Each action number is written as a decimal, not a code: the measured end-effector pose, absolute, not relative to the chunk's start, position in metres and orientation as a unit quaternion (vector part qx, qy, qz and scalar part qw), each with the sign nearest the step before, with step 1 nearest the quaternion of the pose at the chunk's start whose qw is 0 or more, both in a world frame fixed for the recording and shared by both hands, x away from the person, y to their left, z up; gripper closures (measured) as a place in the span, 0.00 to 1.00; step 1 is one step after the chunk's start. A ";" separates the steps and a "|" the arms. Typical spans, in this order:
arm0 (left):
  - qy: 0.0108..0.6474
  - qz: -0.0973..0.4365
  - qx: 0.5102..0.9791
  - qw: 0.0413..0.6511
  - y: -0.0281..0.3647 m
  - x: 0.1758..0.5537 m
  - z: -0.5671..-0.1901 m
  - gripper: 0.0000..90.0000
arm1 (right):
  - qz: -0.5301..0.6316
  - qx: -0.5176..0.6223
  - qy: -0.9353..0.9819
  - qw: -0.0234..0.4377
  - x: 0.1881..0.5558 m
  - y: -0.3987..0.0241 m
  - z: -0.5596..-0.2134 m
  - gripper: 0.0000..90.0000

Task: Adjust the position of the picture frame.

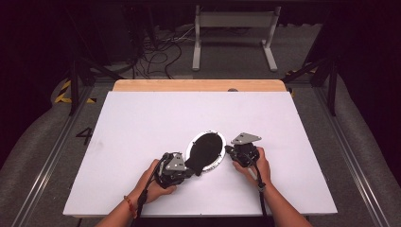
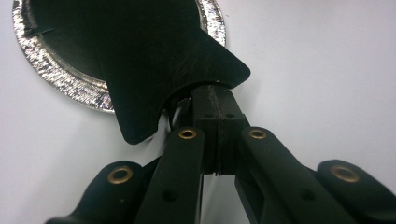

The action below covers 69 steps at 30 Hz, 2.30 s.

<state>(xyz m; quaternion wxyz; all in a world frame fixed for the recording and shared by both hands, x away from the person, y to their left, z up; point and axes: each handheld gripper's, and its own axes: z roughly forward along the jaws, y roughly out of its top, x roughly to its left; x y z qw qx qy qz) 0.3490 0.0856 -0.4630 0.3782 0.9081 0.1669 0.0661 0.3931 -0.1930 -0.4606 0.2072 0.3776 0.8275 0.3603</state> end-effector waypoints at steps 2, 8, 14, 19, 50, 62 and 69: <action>0.165 0.061 0.907 0.382 0.084 0.349 -0.463 1.00 | 0.360 0.377 0.827 0.210 0.394 -0.192 -0.461 1.00; 0.131 0.059 0.917 0.371 0.073 0.345 -0.460 0.98 | 0.363 0.378 0.825 0.212 0.392 -0.193 -0.461 1.00; 0.142 0.068 0.907 0.390 0.093 0.347 -0.449 0.99 | 0.371 0.369 0.825 0.213 0.382 -0.197 -0.455 1.00; 0.172 0.081 0.895 0.404 0.113 0.353 -0.444 0.99 | 0.381 0.355 0.829 0.203 0.369 -0.197 -0.454 1.00; 0.209 0.071 0.893 0.391 0.102 0.371 -0.465 1.00 | 0.353 0.341 0.850 0.194 0.351 -0.180 -0.459 1.00; 0.210 0.068 0.891 0.397 0.095 0.373 -0.466 1.00 | 0.360 0.361 0.838 0.195 0.363 -0.182 -0.460 1.00; 0.205 0.079 0.892 0.395 0.086 0.371 -0.466 1.00 | 0.360 0.370 0.834 0.195 0.365 -0.185 -0.460 1.00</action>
